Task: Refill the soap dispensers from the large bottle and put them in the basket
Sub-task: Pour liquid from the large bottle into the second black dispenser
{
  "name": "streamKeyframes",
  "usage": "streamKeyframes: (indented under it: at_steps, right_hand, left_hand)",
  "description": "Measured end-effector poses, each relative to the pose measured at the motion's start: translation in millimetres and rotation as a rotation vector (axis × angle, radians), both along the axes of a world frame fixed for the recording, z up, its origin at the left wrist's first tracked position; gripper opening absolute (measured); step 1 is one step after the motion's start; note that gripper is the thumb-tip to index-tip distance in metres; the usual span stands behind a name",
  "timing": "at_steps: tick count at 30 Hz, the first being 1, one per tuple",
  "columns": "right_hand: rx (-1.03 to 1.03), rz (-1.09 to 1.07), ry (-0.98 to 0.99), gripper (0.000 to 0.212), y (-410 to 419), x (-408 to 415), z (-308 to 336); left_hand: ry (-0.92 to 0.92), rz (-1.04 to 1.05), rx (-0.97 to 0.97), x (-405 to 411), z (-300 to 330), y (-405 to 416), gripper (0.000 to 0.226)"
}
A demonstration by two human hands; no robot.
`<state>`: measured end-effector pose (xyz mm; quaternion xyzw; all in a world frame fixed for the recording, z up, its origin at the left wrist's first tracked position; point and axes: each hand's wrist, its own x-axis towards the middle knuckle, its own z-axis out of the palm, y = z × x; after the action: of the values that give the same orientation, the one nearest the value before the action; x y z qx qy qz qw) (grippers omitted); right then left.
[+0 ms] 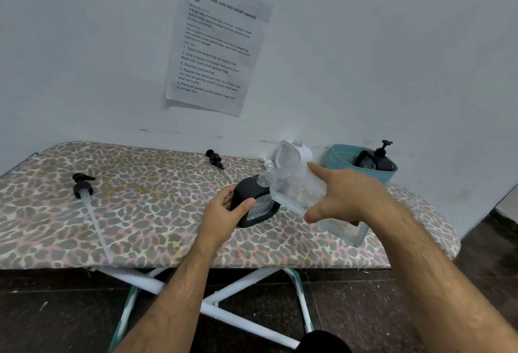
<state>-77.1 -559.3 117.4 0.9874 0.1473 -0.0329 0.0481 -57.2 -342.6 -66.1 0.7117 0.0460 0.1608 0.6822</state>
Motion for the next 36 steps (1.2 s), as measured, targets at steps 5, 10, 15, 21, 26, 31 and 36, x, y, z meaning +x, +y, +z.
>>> streamKeyframes:
  at_steps: [5, 10, 15, 21, 26, 31, 36]
  right_hand:
    - [0.002, 0.005, -0.006, 0.106, -1, 1, -2]
    - [0.022, 0.0, -0.004, 0.106, -4, 4, -7]
    - [0.093, -0.016, 0.005, 0.109, -9, 9, -20]
    - [0.186, -0.024, 0.011, 0.111, -15, 10, -36]
    - [0.305, -0.014, 0.027, 0.108, -20, 10, -53]
    - [0.534, -0.006, 0.085, 0.106, -26, 17, -75]
    - [0.798, -0.046, 0.073, 0.109, -35, 21, -95]
  left_hand:
    - [-0.007, -0.001, 0.002, -1, 1, 0, 0.045]
    - [-0.018, 0.004, 0.011, -1, 1, -1, 0.038]
    - [-0.021, 0.001, 0.005, 0, 1, -1, 0.038]
    - [-0.009, 0.006, 0.001, 1, -3, 0, 0.046]
    - [0.006, 0.024, 0.02, 2, -4, 0, 0.054]
    - [0.012, 0.031, 0.047, 2, -5, 0, 0.066]
    - [-0.003, 0.032, 0.086, 0, -2, -4, 0.057]
